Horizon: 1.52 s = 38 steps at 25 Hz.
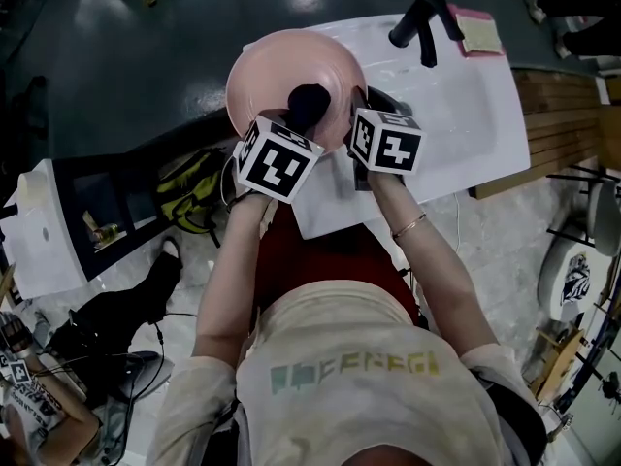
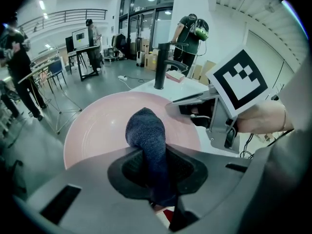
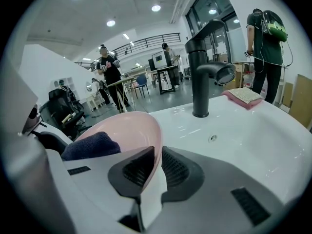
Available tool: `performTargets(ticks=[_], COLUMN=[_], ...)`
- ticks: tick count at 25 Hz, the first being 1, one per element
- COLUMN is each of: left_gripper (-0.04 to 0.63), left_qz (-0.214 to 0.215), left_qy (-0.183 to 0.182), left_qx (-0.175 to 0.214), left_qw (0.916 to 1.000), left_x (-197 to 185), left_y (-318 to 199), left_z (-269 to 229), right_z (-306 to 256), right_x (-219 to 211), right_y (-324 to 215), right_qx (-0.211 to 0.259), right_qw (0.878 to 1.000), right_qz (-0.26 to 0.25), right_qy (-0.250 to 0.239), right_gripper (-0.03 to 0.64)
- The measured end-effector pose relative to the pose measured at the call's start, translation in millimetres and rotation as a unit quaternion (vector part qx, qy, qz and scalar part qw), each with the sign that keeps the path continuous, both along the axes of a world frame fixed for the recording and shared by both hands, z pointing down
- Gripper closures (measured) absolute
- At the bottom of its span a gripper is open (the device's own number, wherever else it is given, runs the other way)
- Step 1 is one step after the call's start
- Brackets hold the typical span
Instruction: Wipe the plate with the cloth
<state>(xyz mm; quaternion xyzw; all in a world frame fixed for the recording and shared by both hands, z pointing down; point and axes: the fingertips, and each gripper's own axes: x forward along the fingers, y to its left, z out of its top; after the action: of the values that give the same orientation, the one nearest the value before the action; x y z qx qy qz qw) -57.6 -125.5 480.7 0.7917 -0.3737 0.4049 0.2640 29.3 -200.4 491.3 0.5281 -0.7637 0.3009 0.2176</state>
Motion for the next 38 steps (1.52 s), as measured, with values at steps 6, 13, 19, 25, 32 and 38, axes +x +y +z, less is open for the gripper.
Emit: performTargets(ticks=[6,13,19,25,32,38], left_gripper=[0.515,0.515,0.515,0.515,0.515,0.515], left_qz=[-0.027,-0.05,-0.068,-0.095,-0.13,-0.154], left_qy=[-0.014,-0.039,-0.048,-0.057,-0.05,-0.022], left_qx=[0.001,0.01,0.01,0.034,0.093,0.116], left_qw=[0.9995,0.998,0.9965,0.9933,0.9859,0.9811], left_x=[-25,-54,-77,-95,-104,-102], left_y=[-6,-19,-28,-48,-62,-66], left_z=[2,1,0,-4,-21,-34], right_z=[0,-1,-2,-2,-7,-10], right_x=[1,1,0,1,-2,-2], right_y=[0,0,1,-1,-4,-6], right_qx=[0.0,0.002,0.005,0.008,0.032,0.052], right_qw=[1.0,1.0,1.0,1.0,0.999,0.998], right_qz=[-0.003,-0.004,-0.005,-0.007,-0.018,-0.013], right_qy=[0.001,0.001,0.0,0.003,0.036,0.037], right_gripper=[0.552,0.552,0.552,0.552,0.552,0.552])
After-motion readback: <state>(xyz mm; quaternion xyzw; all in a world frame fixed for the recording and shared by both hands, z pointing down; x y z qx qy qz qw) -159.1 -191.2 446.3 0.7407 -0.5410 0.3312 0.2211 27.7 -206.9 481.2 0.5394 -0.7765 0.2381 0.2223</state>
